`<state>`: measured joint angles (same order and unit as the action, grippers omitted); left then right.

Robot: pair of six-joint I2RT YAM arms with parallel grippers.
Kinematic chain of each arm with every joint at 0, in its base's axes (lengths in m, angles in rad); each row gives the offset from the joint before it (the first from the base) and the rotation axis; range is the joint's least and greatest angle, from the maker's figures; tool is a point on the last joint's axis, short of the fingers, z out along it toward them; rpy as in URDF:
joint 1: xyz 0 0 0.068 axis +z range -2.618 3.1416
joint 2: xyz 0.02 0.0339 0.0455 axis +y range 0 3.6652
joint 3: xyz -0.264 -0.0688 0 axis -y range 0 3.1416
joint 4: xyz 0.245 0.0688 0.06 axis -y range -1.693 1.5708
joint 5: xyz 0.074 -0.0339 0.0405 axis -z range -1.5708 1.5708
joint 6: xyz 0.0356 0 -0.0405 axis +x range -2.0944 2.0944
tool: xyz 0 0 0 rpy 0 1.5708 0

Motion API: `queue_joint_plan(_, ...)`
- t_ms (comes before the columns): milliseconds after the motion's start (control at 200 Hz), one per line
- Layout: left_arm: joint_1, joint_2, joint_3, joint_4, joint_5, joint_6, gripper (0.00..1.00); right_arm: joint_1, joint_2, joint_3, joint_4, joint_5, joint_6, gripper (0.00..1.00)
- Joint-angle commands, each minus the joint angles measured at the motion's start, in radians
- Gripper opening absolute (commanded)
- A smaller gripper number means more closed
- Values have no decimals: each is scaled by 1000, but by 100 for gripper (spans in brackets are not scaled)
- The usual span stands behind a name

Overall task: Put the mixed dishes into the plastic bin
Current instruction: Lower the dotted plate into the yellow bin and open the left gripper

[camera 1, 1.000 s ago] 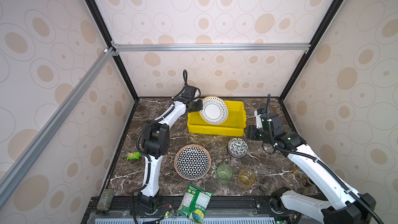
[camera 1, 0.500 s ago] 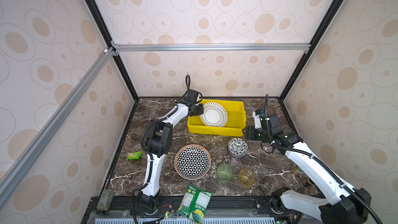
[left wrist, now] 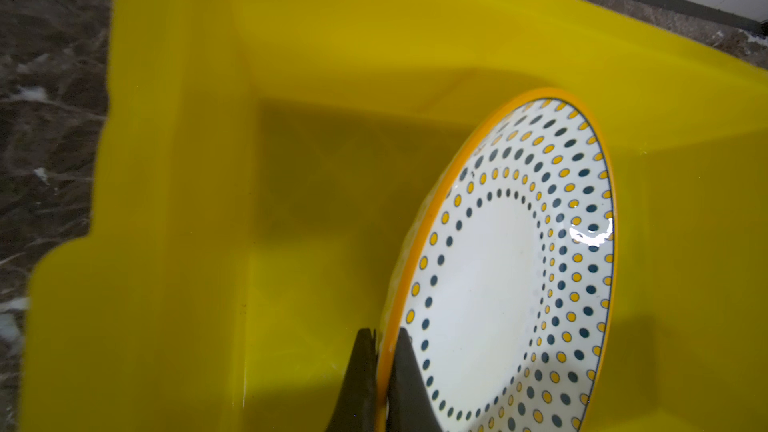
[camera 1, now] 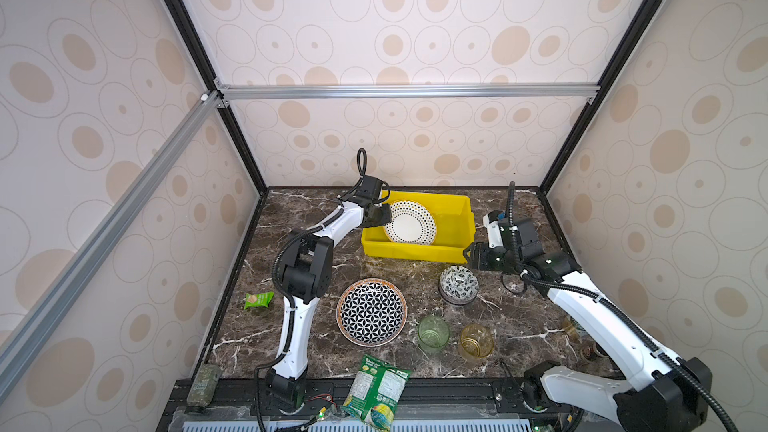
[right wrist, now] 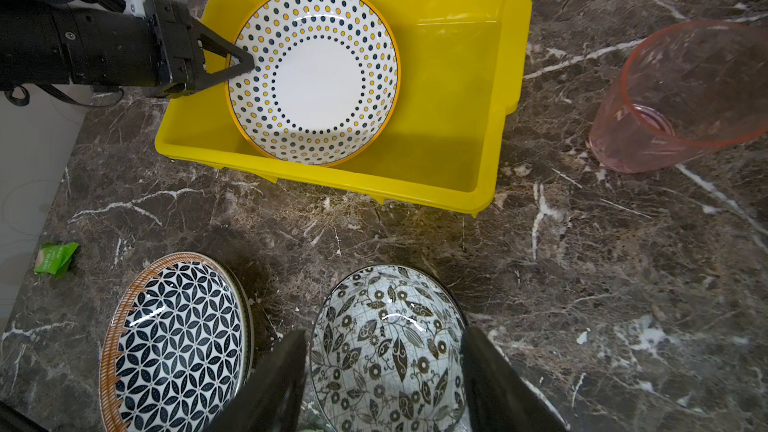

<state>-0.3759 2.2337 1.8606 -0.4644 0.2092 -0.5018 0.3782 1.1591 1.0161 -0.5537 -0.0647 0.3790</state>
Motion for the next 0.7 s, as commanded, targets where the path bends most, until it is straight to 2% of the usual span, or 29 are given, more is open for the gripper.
queue_joint_plan(0,3,-18,12,28,-30,-21,2,-5,15,-6,-5,-32,12,62)
queue_joint_plan(695,3,-3,-18,33,-34,-86,13,-5,30,-13,-9,-109,19,62)
